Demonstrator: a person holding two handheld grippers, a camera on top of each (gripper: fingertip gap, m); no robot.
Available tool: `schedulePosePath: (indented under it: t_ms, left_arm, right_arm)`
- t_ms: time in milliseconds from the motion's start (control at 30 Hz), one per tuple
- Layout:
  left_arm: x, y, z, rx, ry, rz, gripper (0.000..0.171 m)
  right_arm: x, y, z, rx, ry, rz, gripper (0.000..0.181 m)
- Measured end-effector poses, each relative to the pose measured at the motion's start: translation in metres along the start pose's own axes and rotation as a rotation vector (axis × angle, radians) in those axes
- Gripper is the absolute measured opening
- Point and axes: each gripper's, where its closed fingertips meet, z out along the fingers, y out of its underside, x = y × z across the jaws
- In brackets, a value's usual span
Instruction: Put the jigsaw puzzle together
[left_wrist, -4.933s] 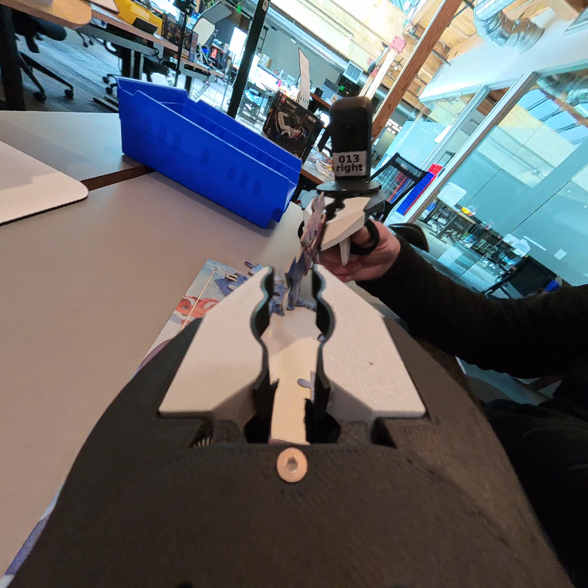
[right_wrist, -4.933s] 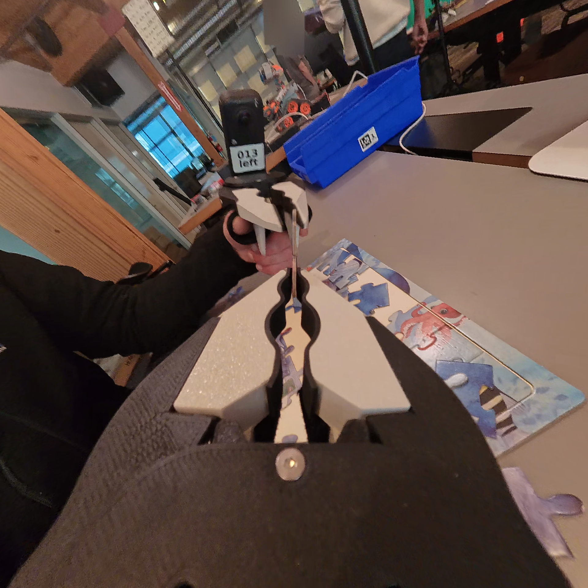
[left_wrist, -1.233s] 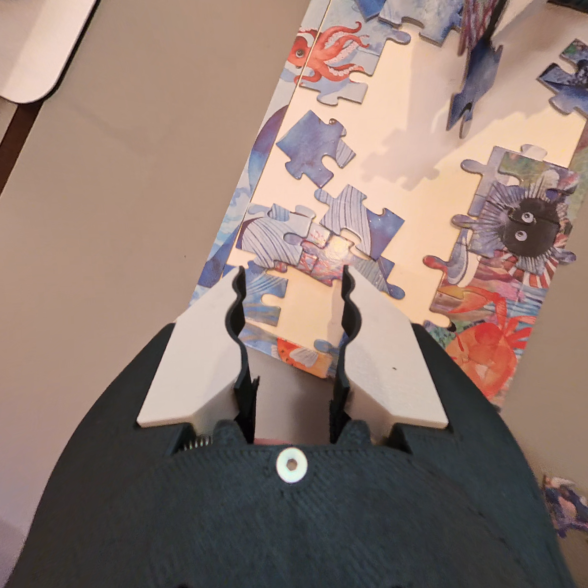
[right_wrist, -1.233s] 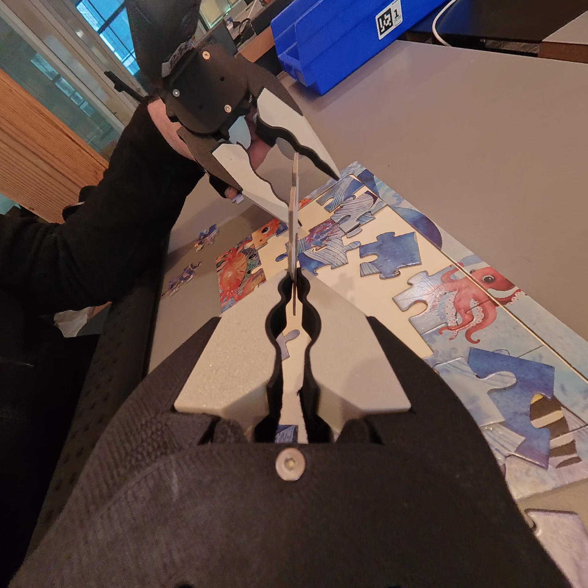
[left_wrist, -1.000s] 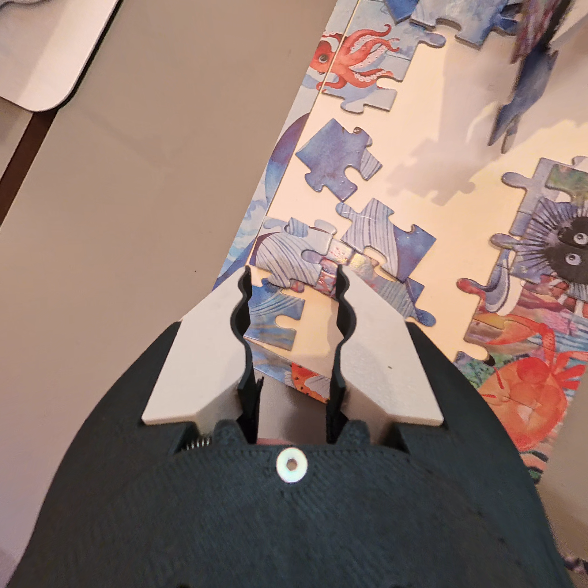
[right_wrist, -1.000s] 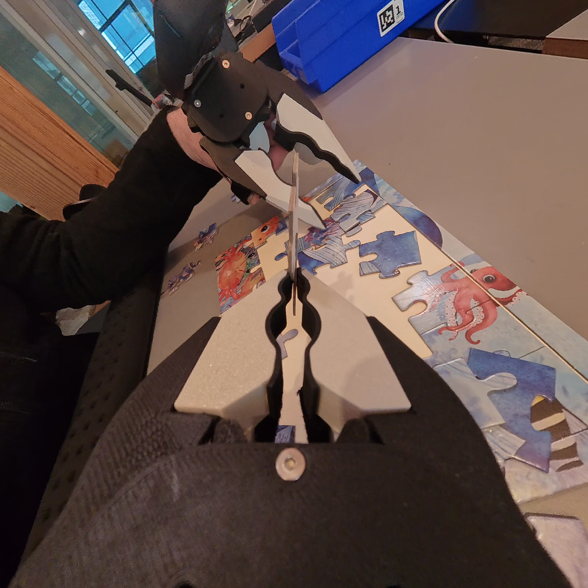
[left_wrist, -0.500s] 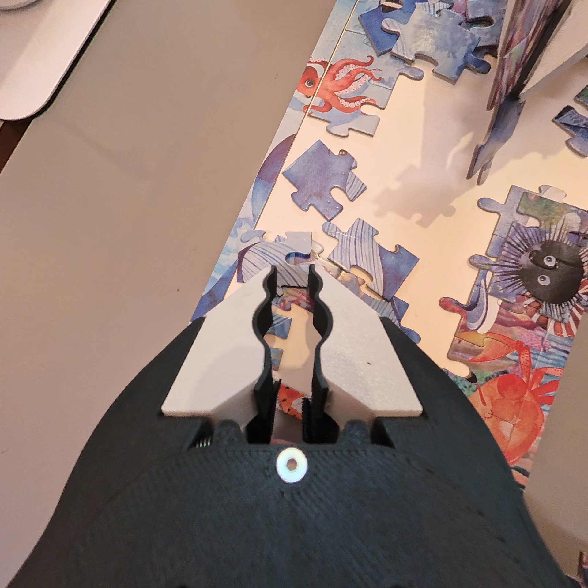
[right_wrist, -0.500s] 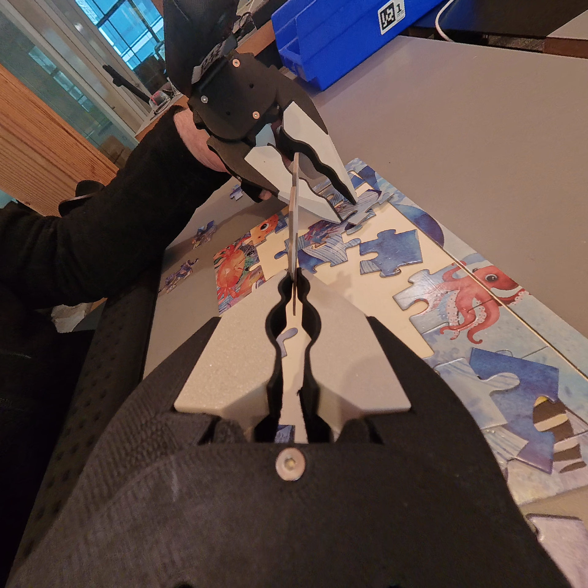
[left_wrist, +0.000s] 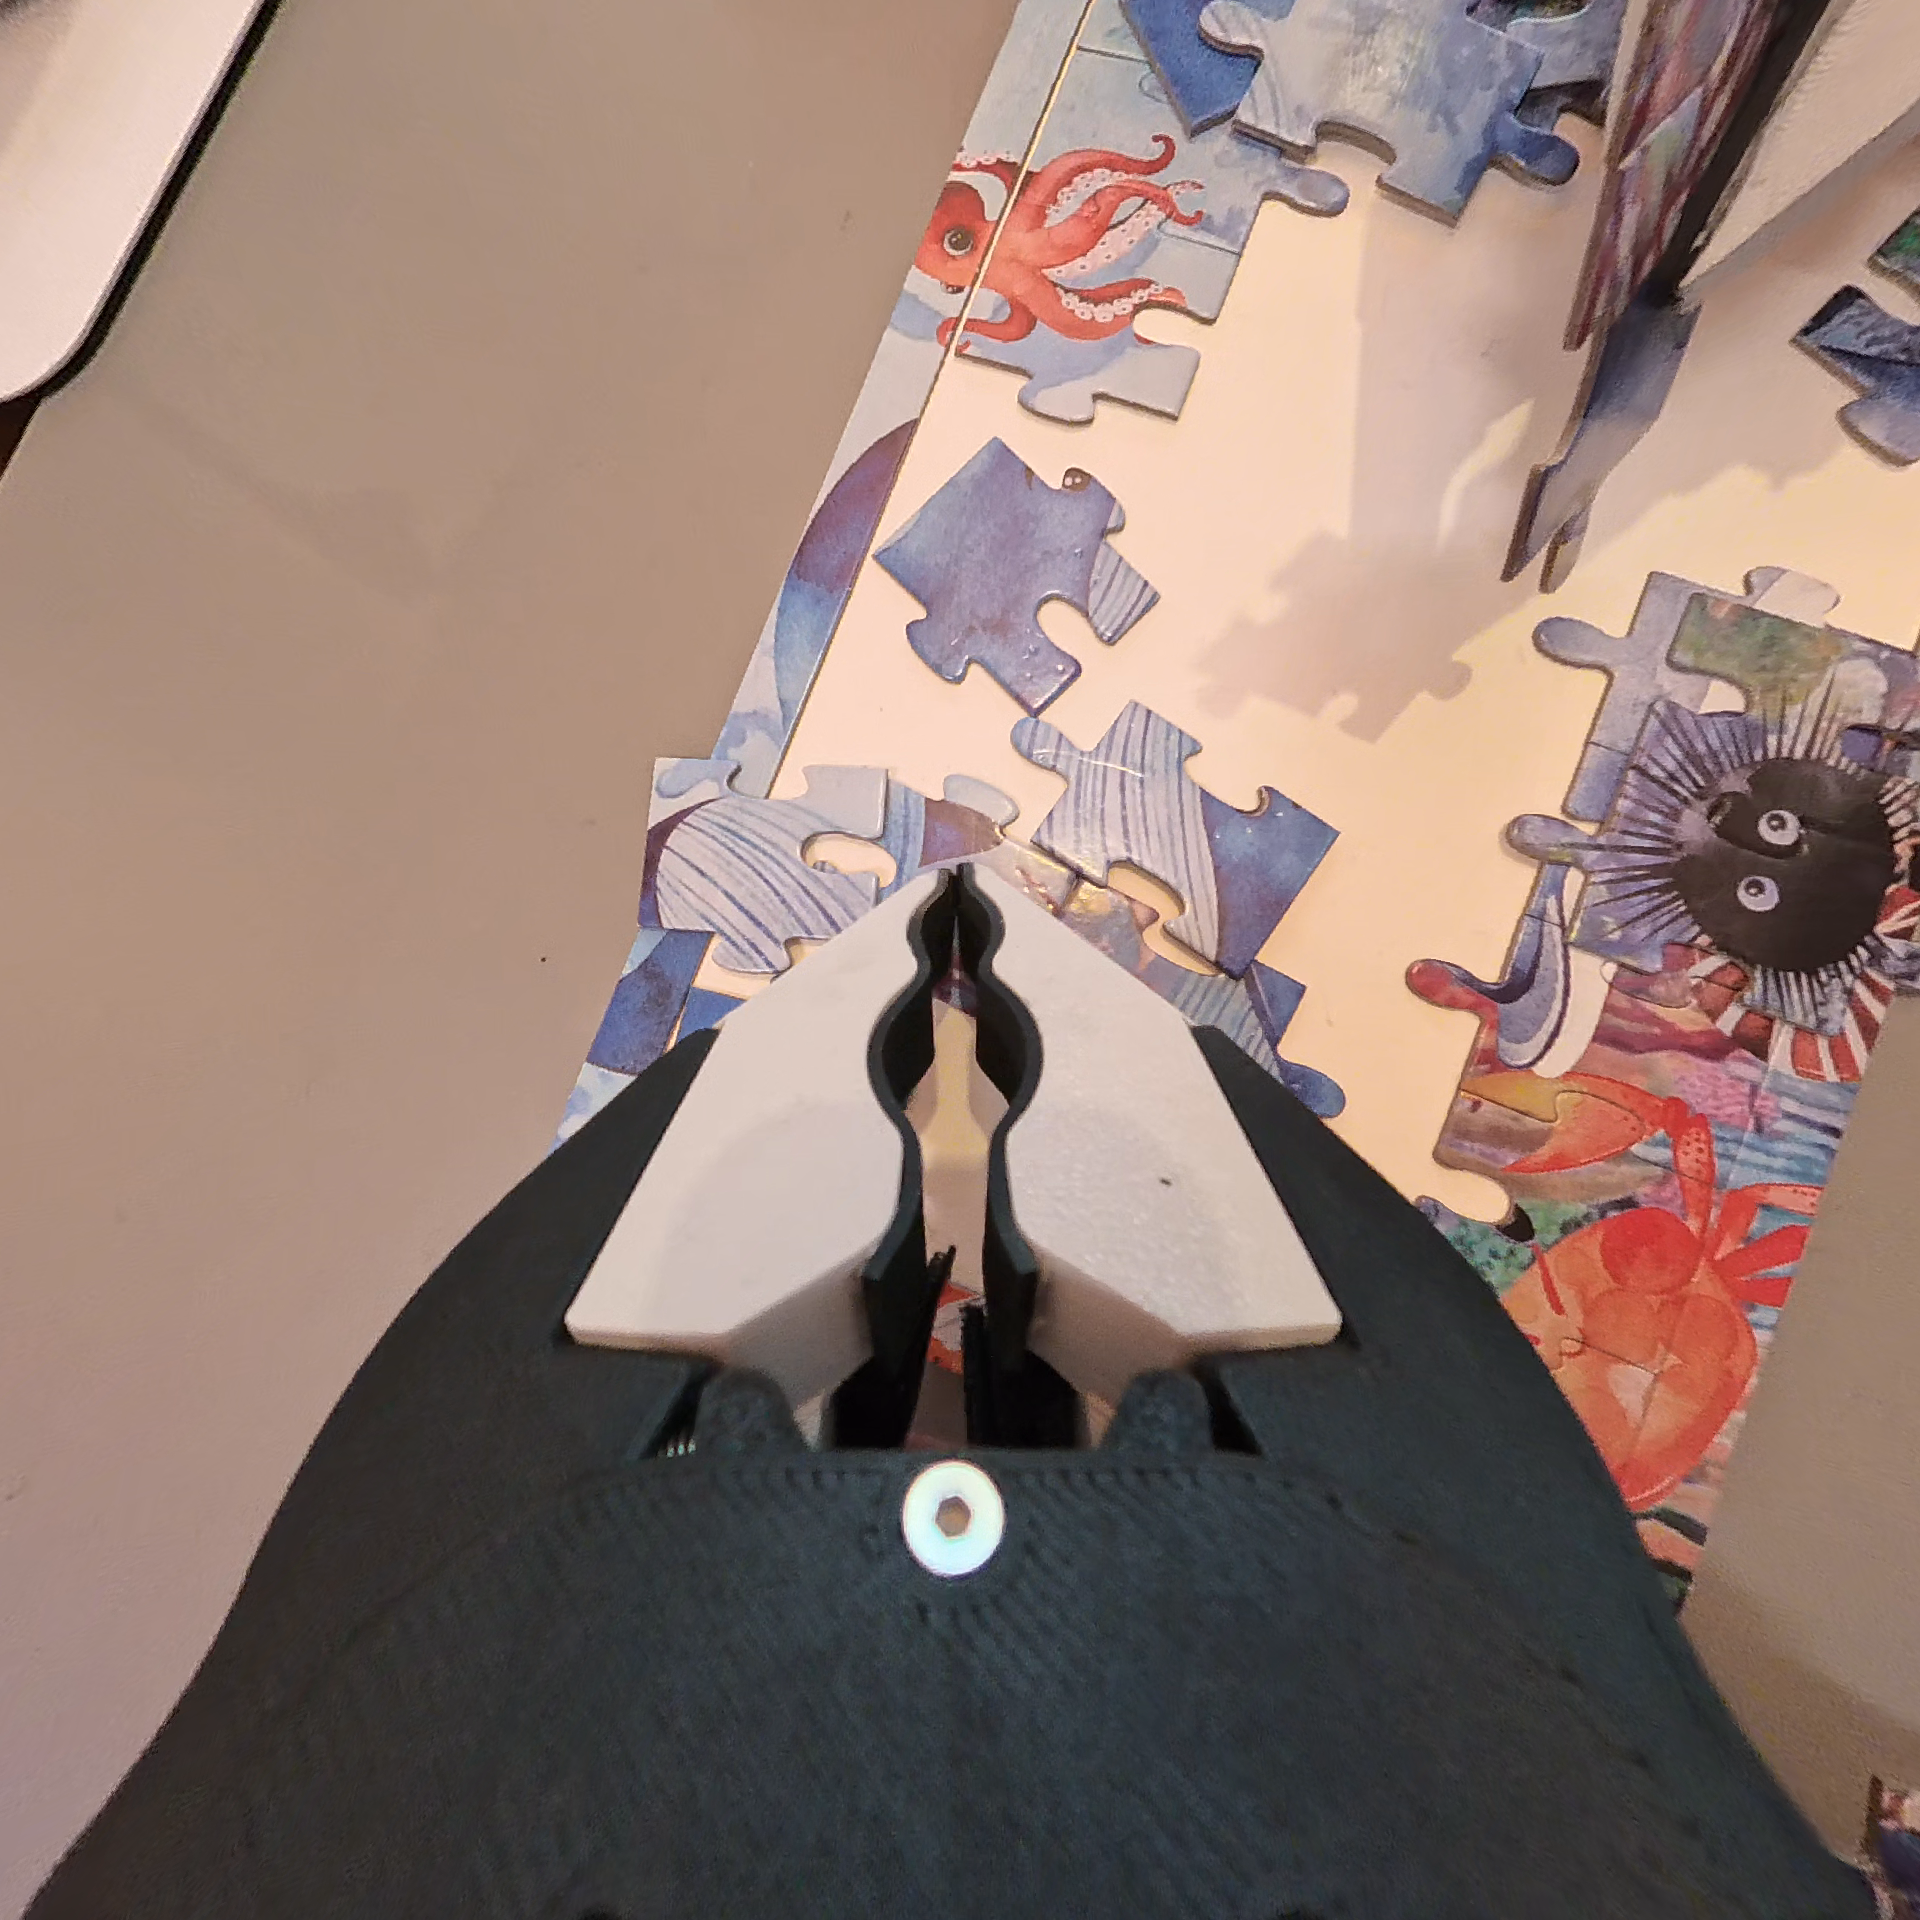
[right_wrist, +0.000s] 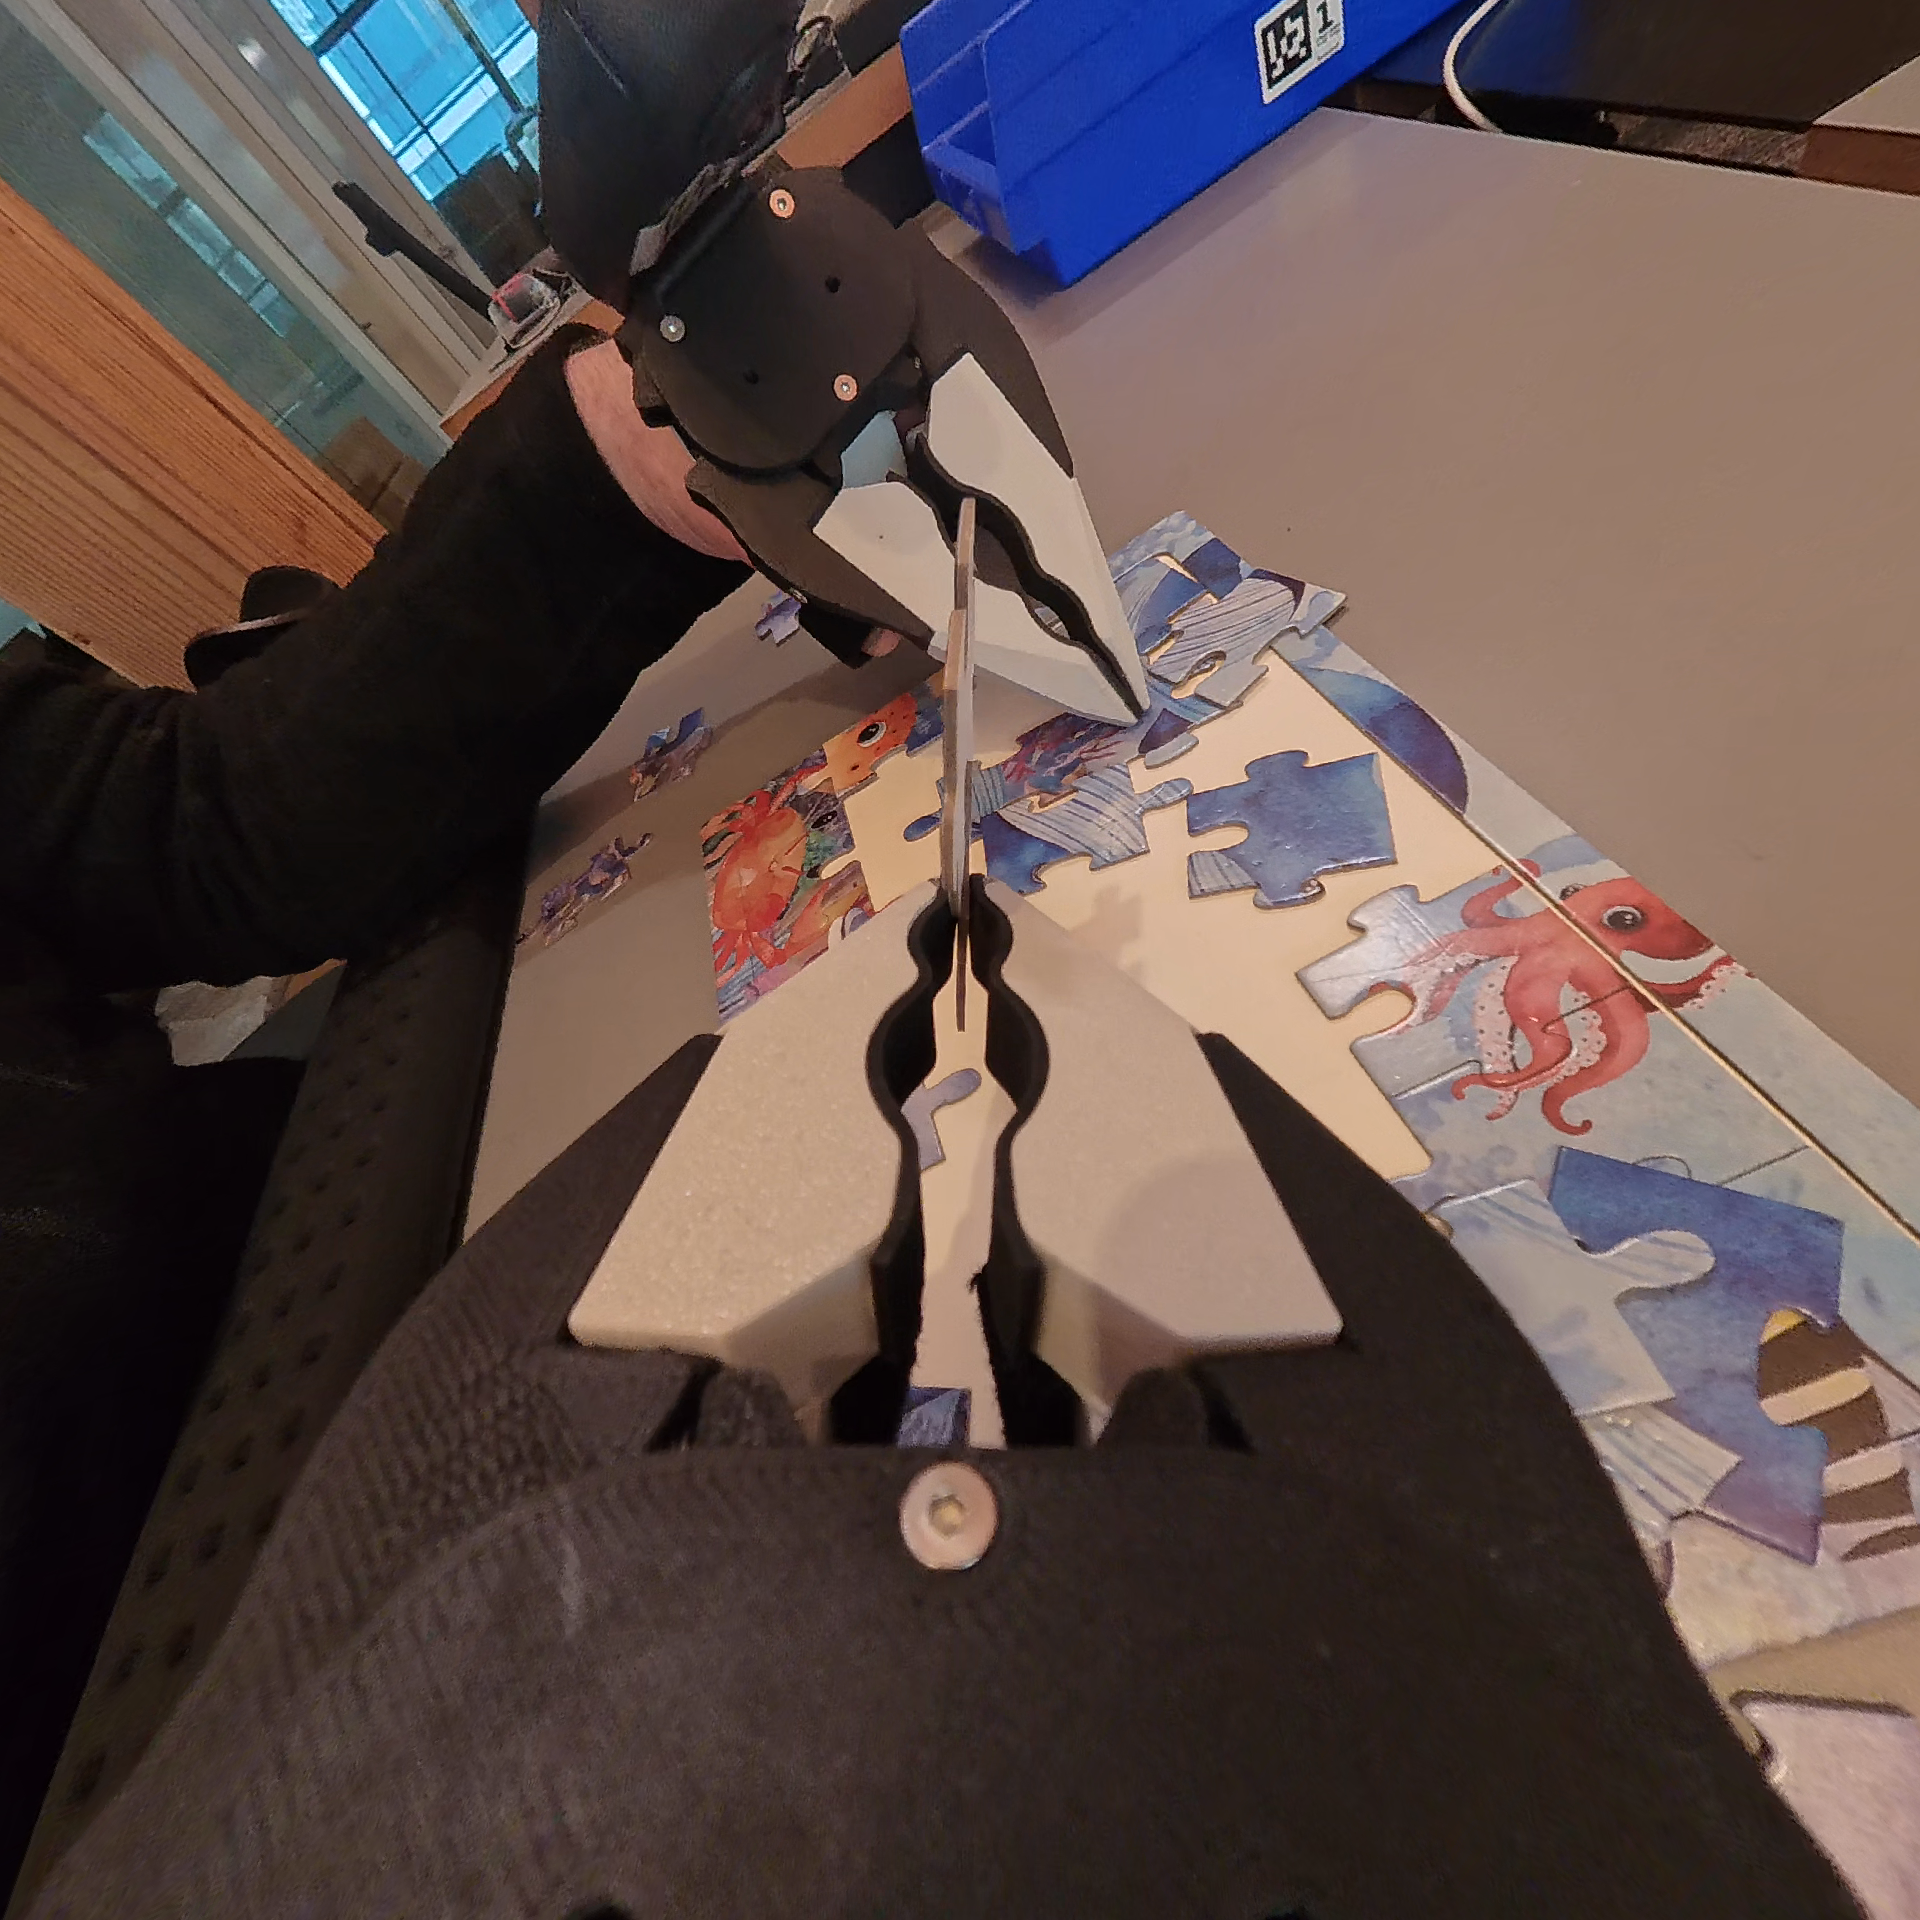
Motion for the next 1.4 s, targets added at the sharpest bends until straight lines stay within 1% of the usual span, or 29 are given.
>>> schedulePosePath:
  t_ms: [100, 167, 267, 433, 600, 667, 767, 900, 1033, 1100, 1167, 1333, 1400]
  left_arm:
    - [-0.001, -0.001, -0.003, 0.019, 0.005, -0.007, 0.0]
    - [-0.005, -0.004, -0.008, 0.058, 0.0, -0.028, 0.0]
    - [-0.013, -0.007, -0.016, 0.097, -0.011, -0.059, 0.012]
    - [-0.017, -0.001, -0.013, 0.089, -0.022, -0.071, 0.034]
    - [-0.015, -0.002, -0.01, 0.091, -0.011, -0.065, 0.046]
    - [-0.019, 0.003, -0.008, 0.061, -0.037, -0.068, 0.048]
    - [-0.03, 0.003, -0.004, 0.062, -0.088, -0.083, 0.054]
    - [-0.036, 0.001, 0.0, 0.067, -0.105, -0.111, 0.056]
    - [-0.034, -0.003, 0.005, 0.084, -0.06, -0.14, 0.053]
    - [-0.037, -0.003, 0.005, 0.089, -0.066, -0.154, 0.045]
    - [-0.037, -0.003, 0.005, 0.09, -0.062, -0.151, 0.044]
    - [-0.035, -0.004, 0.001, 0.098, -0.074, -0.12, 0.032]
    - [-0.035, -0.003, 0.001, 0.099, -0.08, -0.111, 0.03]
  right_arm:
    - [0.001, 0.0, 0.0, -0.003, 0.002, -0.005, 0.0]
    - [0.002, -0.001, -0.001, 0.001, 0.005, -0.004, 0.0]
    - [0.004, -0.002, -0.004, 0.006, 0.014, -0.003, 0.0]
    - [0.009, -0.004, -0.007, 0.015, 0.03, 0.008, 0.0]
    - [0.011, -0.002, -0.006, 0.007, 0.04, 0.004, 0.0]
    - [0.012, -0.003, -0.007, 0.008, 0.044, 0.001, 0.0]
    - [0.012, -0.003, -0.007, 0.008, 0.049, -0.003, 0.0]
    - [0.011, -0.002, -0.006, 0.005, 0.049, -0.006, 0.0]
    - [0.012, -0.001, -0.005, 0.002, 0.049, -0.003, 0.0]
    - [0.013, -0.001, -0.005, 0.002, 0.047, 0.001, 0.0]
    - [0.013, 0.0, -0.004, -0.002, 0.045, 0.002, 0.0]
    - [0.014, 0.001, -0.004, -0.01, 0.054, 0.004, 0.0]
    - [0.017, 0.002, -0.005, -0.014, 0.061, 0.018, 0.0]
